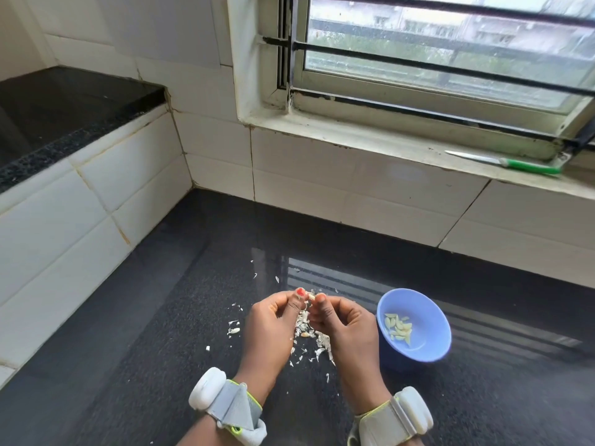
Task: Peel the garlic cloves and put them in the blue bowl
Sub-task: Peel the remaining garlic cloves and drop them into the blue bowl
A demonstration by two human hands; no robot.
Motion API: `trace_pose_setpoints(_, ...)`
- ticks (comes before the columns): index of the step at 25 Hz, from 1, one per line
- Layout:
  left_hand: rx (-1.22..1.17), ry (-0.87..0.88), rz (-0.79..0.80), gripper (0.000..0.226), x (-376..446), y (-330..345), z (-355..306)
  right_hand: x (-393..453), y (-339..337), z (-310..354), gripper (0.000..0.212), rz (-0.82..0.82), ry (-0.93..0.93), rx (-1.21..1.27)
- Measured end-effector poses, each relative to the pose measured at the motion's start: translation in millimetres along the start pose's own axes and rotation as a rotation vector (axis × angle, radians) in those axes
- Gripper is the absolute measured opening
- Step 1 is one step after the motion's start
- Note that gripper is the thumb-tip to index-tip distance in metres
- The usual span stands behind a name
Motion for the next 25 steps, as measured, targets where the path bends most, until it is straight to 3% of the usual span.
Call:
trace_pose_setpoints(4,0.040,0.026,-0.002,0.009,2.0,-2.0,-1.8,-0.4,-3.0,-0.6,0.006,-0.012,-0.110,-0.147)
trace_pose_setpoints(9,0.047,-0.016,0.009,0.012,2.5,-2.2,-3.7,-2.2,-3.8,0.2,0.011,-0.050,-0.193,-0.223)
trace_pose_setpoints(16,0.027,-0.010,0.014,0.010,3.8,-4.7,-5.2,-0.4,-4.4,-2.1,0.006,-0.023,-0.168,-0.234)
trace_pose_setpoints(25,0.033,0.059,-0.003,0.011,1.2,-2.6,-3.4,-1.7,0.1,3.0,0.029,-0.007,-0.014,-0.019)
Point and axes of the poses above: each hand's wrist, its own x-axis towards the middle knuckle, its own y-axis out of the palm, z = x × y, the point moved 1 cm from there along x, towards the middle knuckle, and after that the axes turned 4 degrees about -z, right-handed, at the moved point
